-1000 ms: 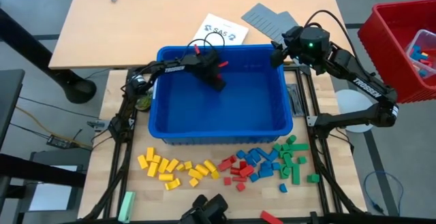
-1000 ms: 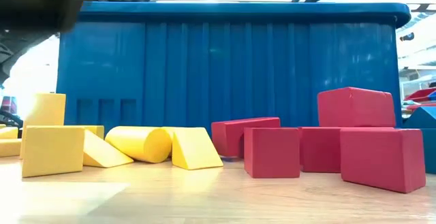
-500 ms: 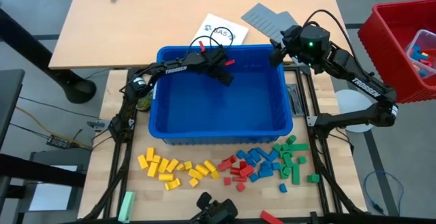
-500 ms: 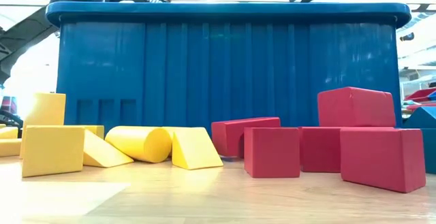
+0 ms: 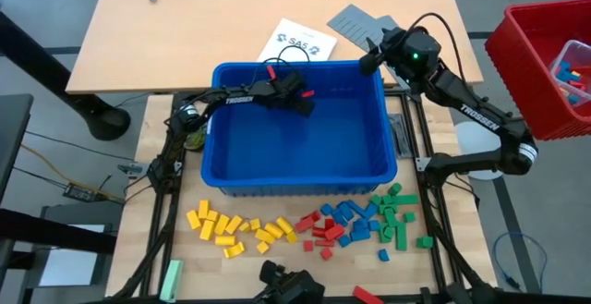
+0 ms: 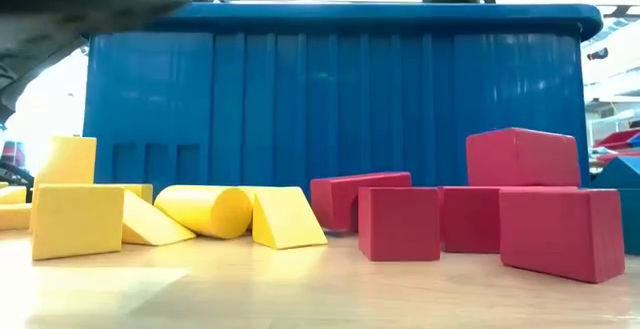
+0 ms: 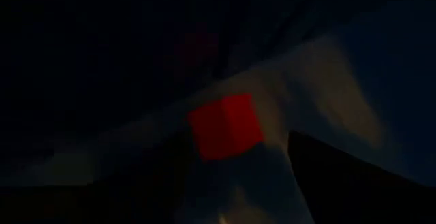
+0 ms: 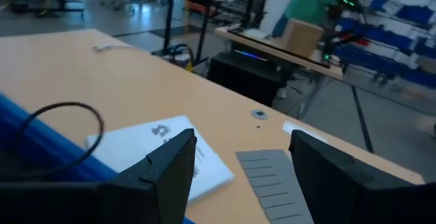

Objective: Sort blocks
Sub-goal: Remove the red block from the blue bin

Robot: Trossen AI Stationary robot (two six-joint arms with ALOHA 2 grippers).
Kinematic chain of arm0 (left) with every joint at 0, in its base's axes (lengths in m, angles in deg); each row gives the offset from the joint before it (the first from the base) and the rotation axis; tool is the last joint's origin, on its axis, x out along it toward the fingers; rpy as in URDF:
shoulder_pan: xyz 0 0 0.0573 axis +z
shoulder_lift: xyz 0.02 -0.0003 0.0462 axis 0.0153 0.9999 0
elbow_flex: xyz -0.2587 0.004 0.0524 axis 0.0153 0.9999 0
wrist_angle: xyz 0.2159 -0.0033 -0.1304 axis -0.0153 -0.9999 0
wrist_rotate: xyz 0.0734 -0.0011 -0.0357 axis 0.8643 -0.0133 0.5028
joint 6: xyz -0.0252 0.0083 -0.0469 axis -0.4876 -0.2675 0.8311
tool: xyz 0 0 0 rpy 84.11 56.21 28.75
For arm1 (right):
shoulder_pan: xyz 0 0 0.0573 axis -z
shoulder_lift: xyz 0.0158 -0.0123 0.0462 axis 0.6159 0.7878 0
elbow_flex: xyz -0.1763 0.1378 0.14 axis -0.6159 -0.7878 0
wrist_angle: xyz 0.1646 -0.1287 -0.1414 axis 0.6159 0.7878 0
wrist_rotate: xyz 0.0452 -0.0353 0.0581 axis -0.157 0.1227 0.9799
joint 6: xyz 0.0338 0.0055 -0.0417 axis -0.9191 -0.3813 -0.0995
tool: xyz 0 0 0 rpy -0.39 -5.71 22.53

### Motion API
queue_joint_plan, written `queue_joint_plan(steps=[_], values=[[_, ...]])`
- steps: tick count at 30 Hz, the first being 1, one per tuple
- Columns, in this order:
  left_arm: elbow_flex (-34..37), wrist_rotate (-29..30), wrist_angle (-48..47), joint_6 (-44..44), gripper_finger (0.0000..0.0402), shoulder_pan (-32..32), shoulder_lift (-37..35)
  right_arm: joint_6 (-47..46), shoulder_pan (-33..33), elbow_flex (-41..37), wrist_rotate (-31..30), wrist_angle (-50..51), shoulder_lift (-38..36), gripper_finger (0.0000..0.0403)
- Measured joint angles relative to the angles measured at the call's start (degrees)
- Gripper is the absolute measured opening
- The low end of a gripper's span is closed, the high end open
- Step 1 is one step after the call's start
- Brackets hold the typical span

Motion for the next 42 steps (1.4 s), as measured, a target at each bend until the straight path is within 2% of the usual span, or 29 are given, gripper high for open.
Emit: queue_joint_plan(steps=[7, 12, 13, 14, 18, 24, 33, 42], values=[[0.65, -1.41, 4.25, 5.73, 0.0276, 0.09, 0.47, -3.66, 2.71, -2.27, 1.46, -1.86, 0.00, 0.0227], [0.59, -10.45, 10.39, 7.79, 0.0268, 1.01, 3.51, -3.42, 2.84, -2.32, 1.54, -1.87, 0.00, 0.0227], [-0.06, -10.05, 9.75, 7.78, 0.0266, 0.99, 4.12, -3.42, 2.86, -2.32, 1.54, -1.88, -0.01, 0.0227], [-0.16, -8.89, 9.72, 7.38, 0.0263, 0.85, 4.31, -3.40, 2.87, -2.32, 1.53, -1.89, -0.02, 0.0227], [-0.05, -10.57, 10.53, 6.54, 0.0253, 0.73, 4.20, -2.89, 3.23, -2.32, 1.53, -1.80, -0.04, 0.0227], [-0.42, -19.59, 13.73, -2.32, 0.0241, 0.00, 4.30, -2.76, 3.53, -2.32, 1.52, -1.80, -0.02, 0.0227], [-1.39, -19.52, 13.10, -8.95, 0.0239, -1.15, -2.66, -2.80, 3.51, -2.32, 1.53, 0.22, -0.02, 0.0227], [-1.85, -15.62, 10.76, -15.03, 0.0239, -1.68, -13.21, -2.85, 3.51, -2.32, 1.53, -0.03, -0.02, 0.0227]])
